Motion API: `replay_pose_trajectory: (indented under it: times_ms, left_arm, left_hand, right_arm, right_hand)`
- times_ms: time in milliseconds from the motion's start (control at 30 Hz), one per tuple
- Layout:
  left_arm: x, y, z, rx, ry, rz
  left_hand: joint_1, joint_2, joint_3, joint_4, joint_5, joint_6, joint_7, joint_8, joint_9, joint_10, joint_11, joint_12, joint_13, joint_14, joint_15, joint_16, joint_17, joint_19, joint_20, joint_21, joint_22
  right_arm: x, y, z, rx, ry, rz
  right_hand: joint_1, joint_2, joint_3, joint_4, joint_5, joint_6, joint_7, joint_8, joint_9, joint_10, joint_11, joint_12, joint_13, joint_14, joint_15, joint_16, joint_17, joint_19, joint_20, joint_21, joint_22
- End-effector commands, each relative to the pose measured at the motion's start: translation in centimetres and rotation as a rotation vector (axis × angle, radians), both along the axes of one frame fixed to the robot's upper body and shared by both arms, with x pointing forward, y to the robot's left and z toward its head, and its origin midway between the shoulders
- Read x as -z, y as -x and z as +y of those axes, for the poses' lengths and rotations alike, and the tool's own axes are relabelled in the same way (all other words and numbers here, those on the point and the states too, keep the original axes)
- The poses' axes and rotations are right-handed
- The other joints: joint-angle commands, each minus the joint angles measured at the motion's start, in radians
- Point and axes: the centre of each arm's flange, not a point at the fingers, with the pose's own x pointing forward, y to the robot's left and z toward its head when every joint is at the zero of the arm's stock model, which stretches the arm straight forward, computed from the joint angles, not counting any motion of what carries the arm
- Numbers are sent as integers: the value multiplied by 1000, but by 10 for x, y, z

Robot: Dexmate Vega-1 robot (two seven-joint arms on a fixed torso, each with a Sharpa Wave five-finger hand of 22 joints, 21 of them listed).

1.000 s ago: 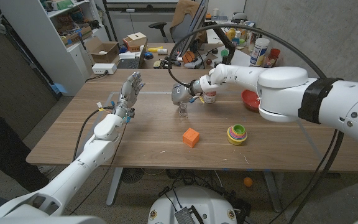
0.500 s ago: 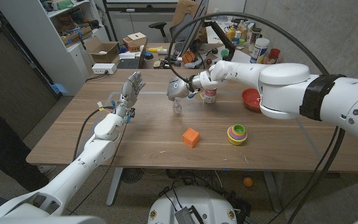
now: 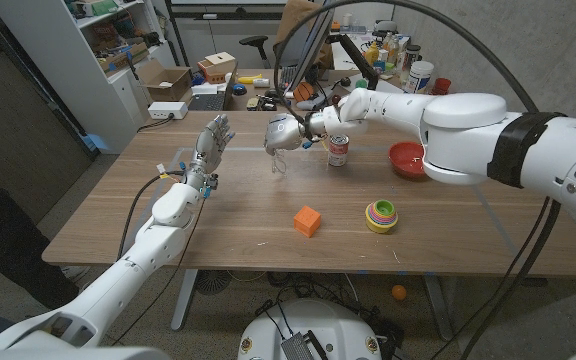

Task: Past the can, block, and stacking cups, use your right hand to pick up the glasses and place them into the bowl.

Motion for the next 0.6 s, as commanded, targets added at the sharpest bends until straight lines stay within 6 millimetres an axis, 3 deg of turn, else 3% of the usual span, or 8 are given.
replay_pose_trajectory:
  times_ms: [33,600]
  left_arm:
    - [1,7,0,-1,-1,-6]
    - [2,13,0,-1,-8,-9]
  left_hand:
    - [4,114,-4,0,7,6,2,-1,2,4,3,-1,4,-1,2,-4,2,9,5,-1,2]
    - [4,114,-4,0,7,5,3,-1,2,4,3,-2,4,-1,2,-4,2,9,5,-3,2]
  right_arm:
    - [-28,9,-1,-35,-101,22]
    - [-83,6,-21,37,-344,50]
  right_hand:
    - [14,4,-2,3,5,10,-3,-1,3,20,9,7,20,82,-111,-5,5,-9,-95,8,0]
    - [16,3,-6,2,8,20,4,-2,5,34,15,10,24,97,-111,-13,19,-11,-94,36,-10]
